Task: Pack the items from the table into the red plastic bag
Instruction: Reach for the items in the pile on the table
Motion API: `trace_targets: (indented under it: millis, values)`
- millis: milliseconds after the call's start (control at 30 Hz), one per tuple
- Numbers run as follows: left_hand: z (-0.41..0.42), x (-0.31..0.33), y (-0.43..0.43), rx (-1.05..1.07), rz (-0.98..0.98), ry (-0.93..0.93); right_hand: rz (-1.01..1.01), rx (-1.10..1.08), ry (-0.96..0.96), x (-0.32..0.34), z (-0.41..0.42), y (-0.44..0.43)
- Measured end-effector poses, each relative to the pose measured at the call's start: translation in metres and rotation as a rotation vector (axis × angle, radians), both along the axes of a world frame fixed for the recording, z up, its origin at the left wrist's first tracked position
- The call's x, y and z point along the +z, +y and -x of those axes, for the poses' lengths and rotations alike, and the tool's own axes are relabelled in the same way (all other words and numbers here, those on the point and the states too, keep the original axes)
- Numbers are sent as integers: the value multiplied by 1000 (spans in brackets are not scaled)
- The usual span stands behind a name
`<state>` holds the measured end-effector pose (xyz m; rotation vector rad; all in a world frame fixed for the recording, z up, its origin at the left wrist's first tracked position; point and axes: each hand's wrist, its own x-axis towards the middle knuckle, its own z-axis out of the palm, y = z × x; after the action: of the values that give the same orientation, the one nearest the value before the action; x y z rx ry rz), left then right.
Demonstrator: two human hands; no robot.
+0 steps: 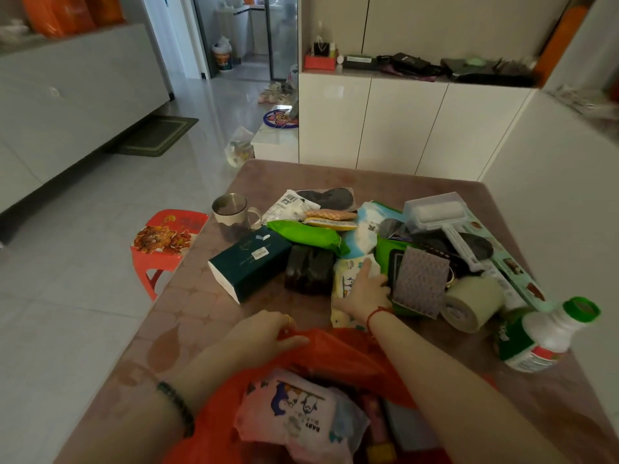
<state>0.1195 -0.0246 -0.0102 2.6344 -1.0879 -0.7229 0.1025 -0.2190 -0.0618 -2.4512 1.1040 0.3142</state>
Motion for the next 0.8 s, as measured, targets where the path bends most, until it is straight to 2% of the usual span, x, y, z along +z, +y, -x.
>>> trace_targets:
  millis: [167,333,400,467,533,567,700,800]
  values:
    - [3,-1,6,32,85,57,-132,-93,-257,8,11,-10]
    - [8,3,10,78,96,40,-300,-142,-790,61,47,-15]
    - [10,9,12,118,82,29,-445,-121,-980,91,70,-11]
    - [12,13,15,126,18,16,-702,-55,-1097,119,97,-5]
    - [13,16,18,117,-32,1,-921,73,-1069,138,123,5]
    - [12,17,18,122,-10,7,-946,179,-1006,143,138,13]
    - [13,22,21,193,182,52,-598,716,-751,131,184,52]
    - [23,32,27,273,265,84,-295,872,-499,95,201,78]
